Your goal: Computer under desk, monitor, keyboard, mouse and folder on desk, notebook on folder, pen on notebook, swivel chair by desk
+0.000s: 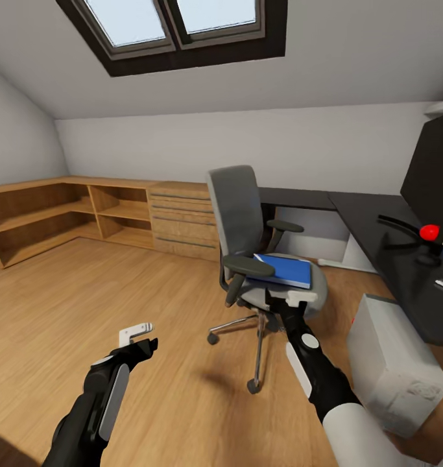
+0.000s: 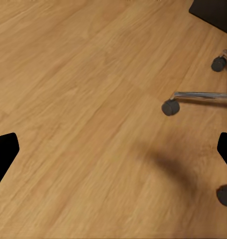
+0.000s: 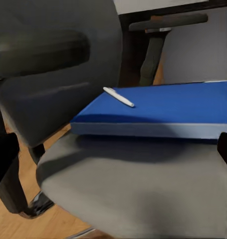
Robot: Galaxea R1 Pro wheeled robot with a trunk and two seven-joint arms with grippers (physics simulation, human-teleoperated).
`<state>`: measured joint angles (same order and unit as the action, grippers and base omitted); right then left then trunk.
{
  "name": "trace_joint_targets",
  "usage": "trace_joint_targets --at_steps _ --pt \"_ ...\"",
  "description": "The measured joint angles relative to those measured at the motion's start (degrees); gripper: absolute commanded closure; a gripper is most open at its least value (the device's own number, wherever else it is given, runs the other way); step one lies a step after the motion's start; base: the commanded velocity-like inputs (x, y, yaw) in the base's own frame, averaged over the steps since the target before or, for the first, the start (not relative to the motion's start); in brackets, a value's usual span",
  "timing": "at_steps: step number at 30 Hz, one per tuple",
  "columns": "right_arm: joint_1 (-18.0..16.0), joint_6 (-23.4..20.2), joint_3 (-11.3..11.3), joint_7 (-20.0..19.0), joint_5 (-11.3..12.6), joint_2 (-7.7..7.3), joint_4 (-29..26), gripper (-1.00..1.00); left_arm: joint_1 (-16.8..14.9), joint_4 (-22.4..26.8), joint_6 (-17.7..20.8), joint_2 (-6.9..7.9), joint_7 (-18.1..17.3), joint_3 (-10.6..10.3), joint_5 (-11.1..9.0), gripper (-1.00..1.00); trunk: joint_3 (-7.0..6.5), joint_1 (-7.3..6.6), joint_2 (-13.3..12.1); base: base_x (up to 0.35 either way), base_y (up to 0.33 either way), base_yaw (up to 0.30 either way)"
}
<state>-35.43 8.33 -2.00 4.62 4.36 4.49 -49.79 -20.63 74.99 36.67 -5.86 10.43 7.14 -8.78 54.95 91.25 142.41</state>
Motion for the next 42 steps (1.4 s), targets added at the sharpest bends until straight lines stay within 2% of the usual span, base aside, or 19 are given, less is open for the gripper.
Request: trace_joint_targets --at_steps 25,36,41,42 --pt "0.7 -0.4 0.0 0.0 0.0 0.08 -1.4 -1.00 0.0 0.2 0.2 0.03 -0.1 0.0 -0.1 -1.00 -0.19 0.00 0.0 0.000 0.000 -0.197" --pt "0.9 -0.3 -0.2 0.0 0.0 0.26 -1.3 -1.00 0.0 1.7 0.3 0.09 -0.2 0.0 -0.1 -1.00 -0.21 0.00 0.0 0.000 0.010 -0.019" --pt "0.9 -0.8 -0.1 0.0 0.1 0.41 -1.2 -1.00 0.0 1.8 0.3 0.09 -0.2 0.0 -0.1 -1.00 -0.21 0.00 0.0 0.022 0.197 -0.001" --pt "0.9 -2.1 -0.1 0.0 1.0 0.43 -1.2 -1.00 0.0 1.8 0.3 0.07 -0.3 0.0 -0.1 -1.00 -0.21 0.00 0.0 0.036 0.238 0.000"
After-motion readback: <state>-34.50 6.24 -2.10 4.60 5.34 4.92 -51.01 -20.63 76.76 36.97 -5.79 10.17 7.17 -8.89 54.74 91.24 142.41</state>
